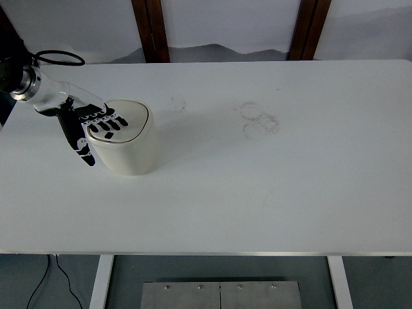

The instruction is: Close trash bin

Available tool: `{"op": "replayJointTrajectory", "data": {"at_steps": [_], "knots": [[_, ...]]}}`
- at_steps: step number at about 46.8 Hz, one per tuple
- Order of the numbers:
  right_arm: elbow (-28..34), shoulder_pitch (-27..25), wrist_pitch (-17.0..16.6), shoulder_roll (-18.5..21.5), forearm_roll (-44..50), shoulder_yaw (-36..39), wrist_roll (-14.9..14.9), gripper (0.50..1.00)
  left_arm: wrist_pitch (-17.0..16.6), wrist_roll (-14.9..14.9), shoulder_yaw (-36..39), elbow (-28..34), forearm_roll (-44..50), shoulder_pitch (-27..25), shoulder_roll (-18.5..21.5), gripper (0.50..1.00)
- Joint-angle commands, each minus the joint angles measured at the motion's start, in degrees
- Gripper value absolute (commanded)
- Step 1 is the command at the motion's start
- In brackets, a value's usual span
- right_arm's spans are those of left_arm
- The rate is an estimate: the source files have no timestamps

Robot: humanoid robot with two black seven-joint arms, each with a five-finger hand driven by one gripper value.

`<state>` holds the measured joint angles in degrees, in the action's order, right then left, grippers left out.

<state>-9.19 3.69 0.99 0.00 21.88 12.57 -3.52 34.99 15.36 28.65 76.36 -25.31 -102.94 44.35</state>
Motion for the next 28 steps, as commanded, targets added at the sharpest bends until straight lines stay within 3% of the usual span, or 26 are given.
{"op": "replayJointTrajectory", "data": {"at_steps": [1, 28], "knots": [[0.0, 0.0, 0.0, 0.0, 0.0, 0.0, 0.0, 0.995, 0.0, 0.0, 0.0, -0.1, 0.0, 0.0, 0.1, 1.0], [0.0, 0.0, 0.1, 0.0, 0.0, 0.0, 0.0, 0.995, 0.0, 0.0, 0.0, -0.1, 0.0, 0.5, 0.3, 1.0]]}}
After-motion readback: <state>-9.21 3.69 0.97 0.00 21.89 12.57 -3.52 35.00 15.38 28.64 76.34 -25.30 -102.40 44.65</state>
